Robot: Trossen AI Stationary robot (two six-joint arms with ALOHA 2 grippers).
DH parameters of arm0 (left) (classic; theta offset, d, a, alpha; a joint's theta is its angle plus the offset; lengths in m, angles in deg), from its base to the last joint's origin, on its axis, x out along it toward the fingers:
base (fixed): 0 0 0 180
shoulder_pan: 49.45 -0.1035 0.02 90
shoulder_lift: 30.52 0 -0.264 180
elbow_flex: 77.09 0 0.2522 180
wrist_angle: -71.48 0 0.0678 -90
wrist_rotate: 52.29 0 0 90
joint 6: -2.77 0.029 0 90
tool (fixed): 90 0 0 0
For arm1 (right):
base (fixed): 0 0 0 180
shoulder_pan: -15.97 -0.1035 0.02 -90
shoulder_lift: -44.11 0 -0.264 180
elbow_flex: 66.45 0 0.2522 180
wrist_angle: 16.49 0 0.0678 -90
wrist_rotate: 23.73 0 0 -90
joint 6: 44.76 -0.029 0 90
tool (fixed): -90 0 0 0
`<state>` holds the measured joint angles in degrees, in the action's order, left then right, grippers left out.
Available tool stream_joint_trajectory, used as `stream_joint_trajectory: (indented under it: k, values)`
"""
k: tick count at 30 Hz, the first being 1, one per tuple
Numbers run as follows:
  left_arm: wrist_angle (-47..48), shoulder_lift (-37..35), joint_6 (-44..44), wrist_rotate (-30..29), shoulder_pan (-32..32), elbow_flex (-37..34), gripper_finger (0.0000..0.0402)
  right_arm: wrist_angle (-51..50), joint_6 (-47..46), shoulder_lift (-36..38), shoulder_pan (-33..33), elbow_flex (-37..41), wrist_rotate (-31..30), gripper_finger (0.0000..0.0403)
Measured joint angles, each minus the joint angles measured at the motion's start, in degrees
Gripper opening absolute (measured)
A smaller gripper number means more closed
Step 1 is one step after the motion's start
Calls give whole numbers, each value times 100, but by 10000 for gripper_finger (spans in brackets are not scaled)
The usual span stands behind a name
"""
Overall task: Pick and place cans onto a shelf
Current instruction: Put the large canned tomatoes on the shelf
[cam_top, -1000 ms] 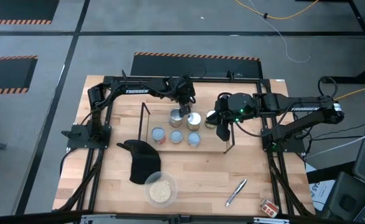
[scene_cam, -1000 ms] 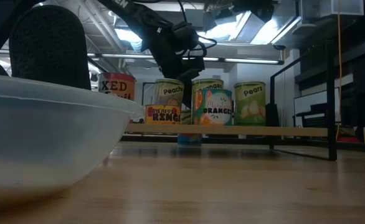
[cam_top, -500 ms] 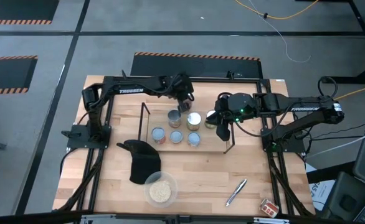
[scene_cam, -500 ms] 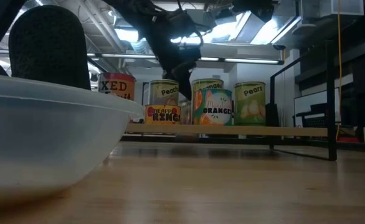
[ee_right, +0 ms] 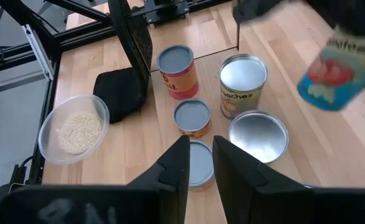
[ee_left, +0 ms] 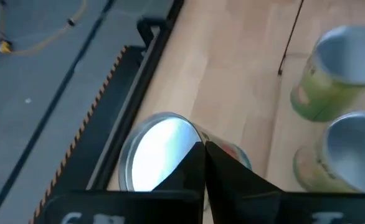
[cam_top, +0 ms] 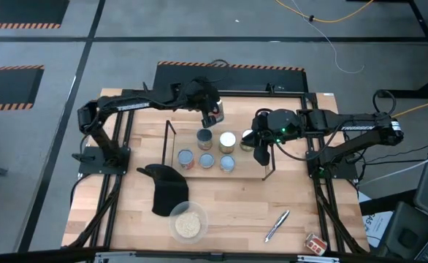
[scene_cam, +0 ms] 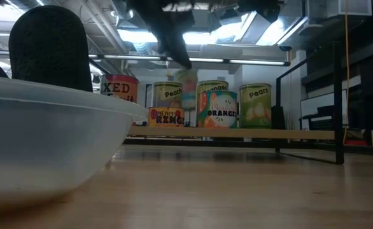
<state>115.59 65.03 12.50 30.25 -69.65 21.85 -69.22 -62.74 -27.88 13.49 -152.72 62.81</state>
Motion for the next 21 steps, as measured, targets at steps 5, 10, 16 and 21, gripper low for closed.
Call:
stream_joint_trajectory:
  k: [5, 10, 16, 21]
  values:
    - [413, -482, -13, -311, 171, 14, 0, -1, -2, 0, 0, 0, 2, 74]
    - [1059, -903, -145, -566, 382, 18, 0, -13, -2, 0, -2, 0, 4, 74]
    - [1899, -1080, -519, -815, 683, 6, 0, -15, -2, 0, -2, 0, 4, 74]
    - [2481, -1065, -890, -1155, 996, 7, 0, -15, -25, 0, -2, 0, 4, 74]
